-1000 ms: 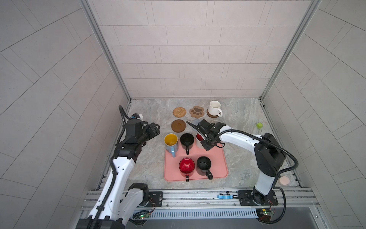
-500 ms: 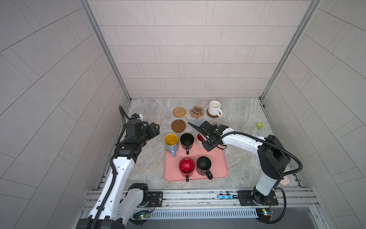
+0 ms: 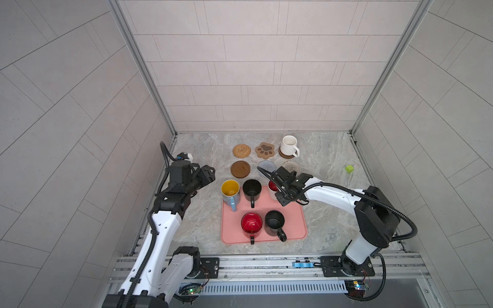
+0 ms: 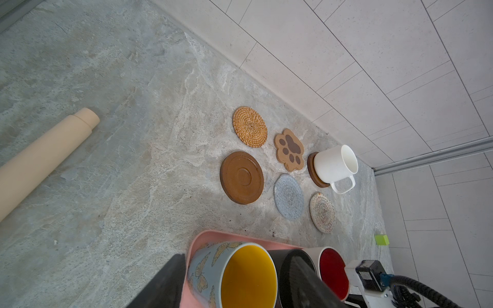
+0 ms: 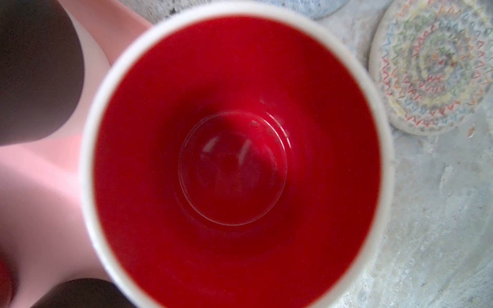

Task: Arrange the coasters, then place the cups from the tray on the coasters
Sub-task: 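Close the right gripper on the red-lined white mug's rim and lift it, then carry the red-lined white mug with the right gripper toward the paw-shaped coaster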

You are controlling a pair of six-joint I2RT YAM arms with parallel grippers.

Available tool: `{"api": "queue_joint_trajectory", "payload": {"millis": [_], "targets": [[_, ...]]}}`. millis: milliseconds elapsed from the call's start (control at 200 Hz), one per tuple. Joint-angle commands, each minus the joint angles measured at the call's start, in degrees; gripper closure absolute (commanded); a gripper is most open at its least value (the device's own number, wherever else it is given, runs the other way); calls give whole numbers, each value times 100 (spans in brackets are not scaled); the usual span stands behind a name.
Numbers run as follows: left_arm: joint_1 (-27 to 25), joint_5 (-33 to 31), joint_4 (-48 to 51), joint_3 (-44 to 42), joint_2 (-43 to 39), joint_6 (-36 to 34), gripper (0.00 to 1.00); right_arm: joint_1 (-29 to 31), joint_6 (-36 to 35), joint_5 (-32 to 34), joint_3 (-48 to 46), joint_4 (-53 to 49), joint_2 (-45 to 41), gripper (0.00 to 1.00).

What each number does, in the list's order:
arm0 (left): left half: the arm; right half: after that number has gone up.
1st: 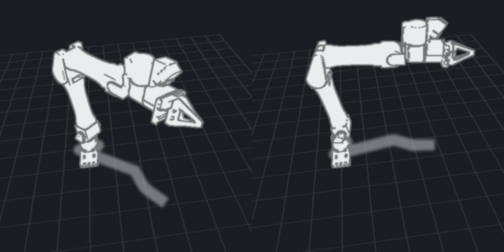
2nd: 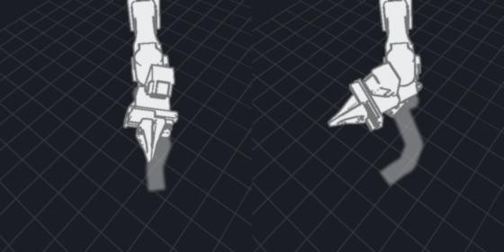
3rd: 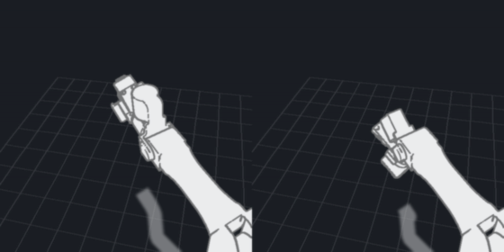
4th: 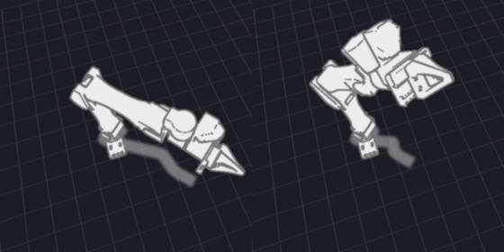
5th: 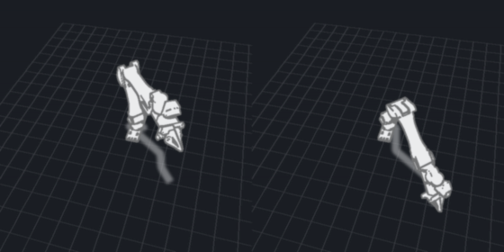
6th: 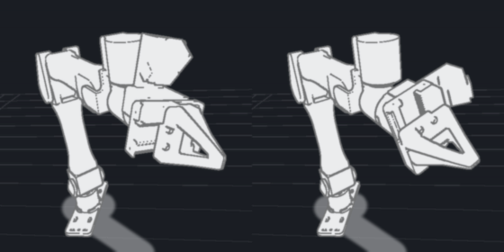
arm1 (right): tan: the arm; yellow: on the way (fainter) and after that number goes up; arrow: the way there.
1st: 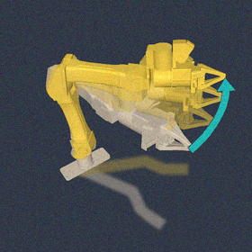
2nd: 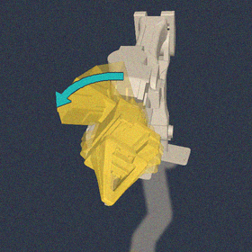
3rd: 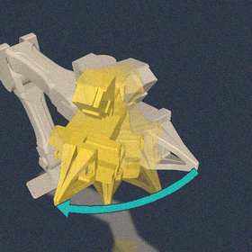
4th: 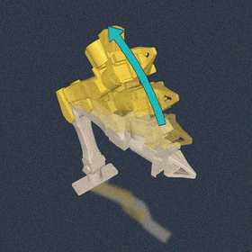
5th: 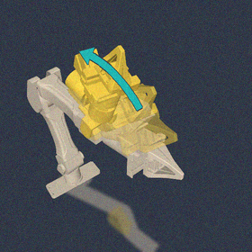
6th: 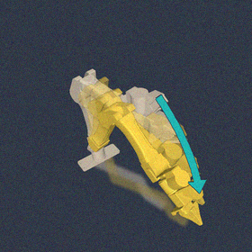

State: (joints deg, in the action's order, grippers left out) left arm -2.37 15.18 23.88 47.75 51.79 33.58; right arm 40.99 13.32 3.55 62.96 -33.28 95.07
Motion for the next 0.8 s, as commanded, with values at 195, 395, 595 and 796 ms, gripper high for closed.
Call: {"api": "queue_joint_trajectory", "payload": {"millis": [195, 395, 595, 796], "targets": [[27, -8, -59, 115, -5, -54, 31, 26, 221, 577, 17, 732, -463, 97], [18, -10, -68, 137, 23, -62, 31, 23, 260, 609, -2, 888, -480, 98], [27, -6, -70, 156, 52, -71, 31, 23, 257, 676, 74, 990, -430, 98], [25, -6, -76, 175, 71, -71, 31, 6, 165, 667, 388, 946, -188, 98]]}}
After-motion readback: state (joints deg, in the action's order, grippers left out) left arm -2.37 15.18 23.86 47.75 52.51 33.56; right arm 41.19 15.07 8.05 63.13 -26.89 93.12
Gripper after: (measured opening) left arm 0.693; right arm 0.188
